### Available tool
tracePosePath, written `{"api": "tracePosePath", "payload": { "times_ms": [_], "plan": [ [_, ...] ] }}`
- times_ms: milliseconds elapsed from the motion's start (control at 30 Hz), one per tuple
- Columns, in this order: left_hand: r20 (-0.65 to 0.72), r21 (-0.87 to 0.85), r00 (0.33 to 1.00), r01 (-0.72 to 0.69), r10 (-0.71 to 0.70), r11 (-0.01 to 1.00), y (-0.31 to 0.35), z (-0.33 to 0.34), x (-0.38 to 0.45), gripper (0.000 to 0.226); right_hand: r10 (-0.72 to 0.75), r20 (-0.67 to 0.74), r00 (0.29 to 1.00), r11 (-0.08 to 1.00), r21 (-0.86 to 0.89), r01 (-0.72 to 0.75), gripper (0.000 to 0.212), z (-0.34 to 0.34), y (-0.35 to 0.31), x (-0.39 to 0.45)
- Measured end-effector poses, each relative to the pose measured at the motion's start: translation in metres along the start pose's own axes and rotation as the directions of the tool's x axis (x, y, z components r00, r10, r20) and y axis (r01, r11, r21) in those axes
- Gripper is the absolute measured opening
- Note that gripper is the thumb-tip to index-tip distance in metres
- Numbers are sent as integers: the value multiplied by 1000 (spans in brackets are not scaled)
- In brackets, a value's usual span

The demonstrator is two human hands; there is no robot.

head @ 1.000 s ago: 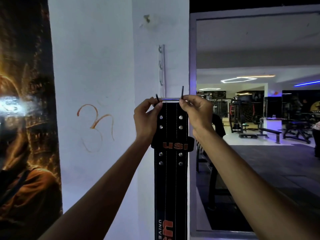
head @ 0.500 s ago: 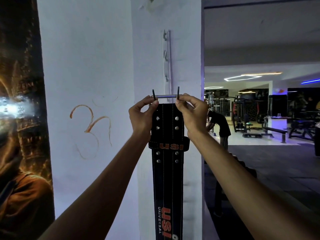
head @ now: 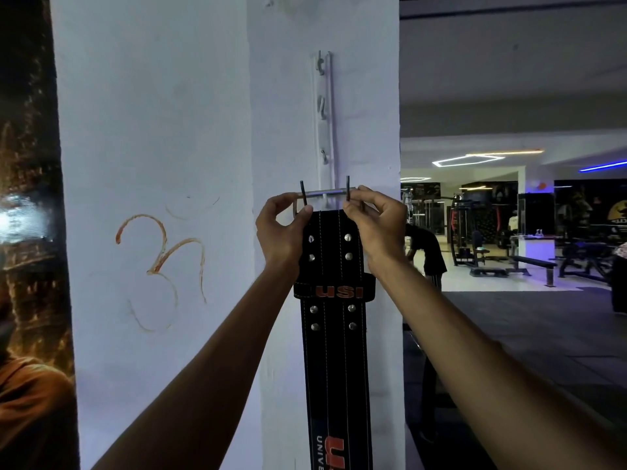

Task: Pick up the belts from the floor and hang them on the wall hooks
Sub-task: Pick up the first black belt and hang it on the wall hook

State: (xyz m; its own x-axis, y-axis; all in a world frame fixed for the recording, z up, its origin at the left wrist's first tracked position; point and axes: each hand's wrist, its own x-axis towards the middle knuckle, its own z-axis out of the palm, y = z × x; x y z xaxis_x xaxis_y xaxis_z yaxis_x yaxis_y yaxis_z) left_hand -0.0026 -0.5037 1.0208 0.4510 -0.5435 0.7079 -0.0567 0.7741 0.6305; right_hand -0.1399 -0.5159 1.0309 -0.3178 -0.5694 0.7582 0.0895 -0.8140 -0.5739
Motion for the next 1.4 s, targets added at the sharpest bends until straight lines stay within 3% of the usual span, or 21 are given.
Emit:
{"api": "tracePosePath", "payload": {
  "times_ms": [167,500,733,933,1200,1400],
  "plan": [
    [6,9,995,96,-96,995,-13,-1,-3,40,-23,-22,999,999,-50,22,36,-1,10,-3],
    [-25,34,988,156,-155,987,-15,2,-5,32,-176,81,981,970,-156,187,33,-5,19,-9],
    [-30,138,995,101,-98,985,-14,-2,-15,33,-319,176,931,827,-429,364,42,-15,26,-16],
    [18,219,997,67,-72,973,-21,-13,-27,36,-343,253,905,734,-529,426,48,-24,30,-23],
    [88,428,985,-172,149,888,-38,-50,-59,51,-449,325,832,517,-665,539,38,-39,39,-67],
    [300,646,936,-340,182,684,-63,-94,-104,53,-369,397,840,418,-736,532,43,-60,55,-144]
  ]
}}
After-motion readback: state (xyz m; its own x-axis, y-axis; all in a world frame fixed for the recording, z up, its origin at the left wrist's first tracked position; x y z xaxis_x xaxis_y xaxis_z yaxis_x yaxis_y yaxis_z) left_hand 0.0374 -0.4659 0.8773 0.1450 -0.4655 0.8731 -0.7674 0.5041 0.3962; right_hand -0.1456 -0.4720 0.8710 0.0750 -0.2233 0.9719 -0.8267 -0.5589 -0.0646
